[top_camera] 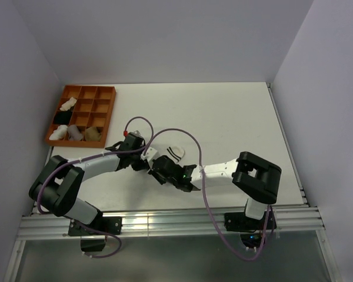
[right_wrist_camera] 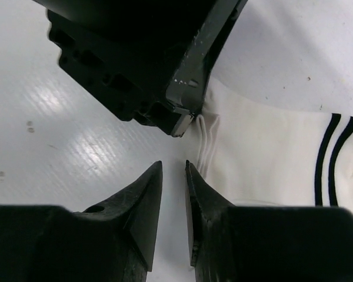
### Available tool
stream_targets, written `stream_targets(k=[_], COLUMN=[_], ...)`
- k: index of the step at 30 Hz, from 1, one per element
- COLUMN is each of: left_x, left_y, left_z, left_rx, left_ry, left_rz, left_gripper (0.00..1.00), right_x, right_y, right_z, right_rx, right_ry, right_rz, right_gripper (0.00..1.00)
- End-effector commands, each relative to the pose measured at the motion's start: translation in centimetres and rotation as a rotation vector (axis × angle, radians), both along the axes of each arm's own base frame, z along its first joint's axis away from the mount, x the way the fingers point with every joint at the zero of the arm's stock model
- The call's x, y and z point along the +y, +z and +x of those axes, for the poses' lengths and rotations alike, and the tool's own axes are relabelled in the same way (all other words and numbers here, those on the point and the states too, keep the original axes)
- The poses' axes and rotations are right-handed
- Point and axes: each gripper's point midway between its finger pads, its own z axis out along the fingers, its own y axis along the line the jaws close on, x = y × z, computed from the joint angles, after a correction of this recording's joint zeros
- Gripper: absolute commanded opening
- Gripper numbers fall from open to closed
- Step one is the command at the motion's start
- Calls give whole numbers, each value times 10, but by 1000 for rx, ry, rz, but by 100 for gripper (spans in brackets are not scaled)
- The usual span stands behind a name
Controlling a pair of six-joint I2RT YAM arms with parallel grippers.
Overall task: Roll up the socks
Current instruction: Roll the sock at the center of the board.
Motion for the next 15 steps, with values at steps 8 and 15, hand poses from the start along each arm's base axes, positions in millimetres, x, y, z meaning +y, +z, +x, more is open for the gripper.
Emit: stream_targets(k=[8,15], left_x=[10,10], left_y=[-16,-17], left_z=[-17,-18], left_rx=[85,91], left_ry=[-13,-14], left_rz=[70,70], left_gripper=[1,1], right_x=[10,4], right_y=[-1,-11], right_z=[23,30], right_rx=[-78,-82], right_ry=[-61,-99], right_rz=[-26,-69], right_gripper=[28,27])
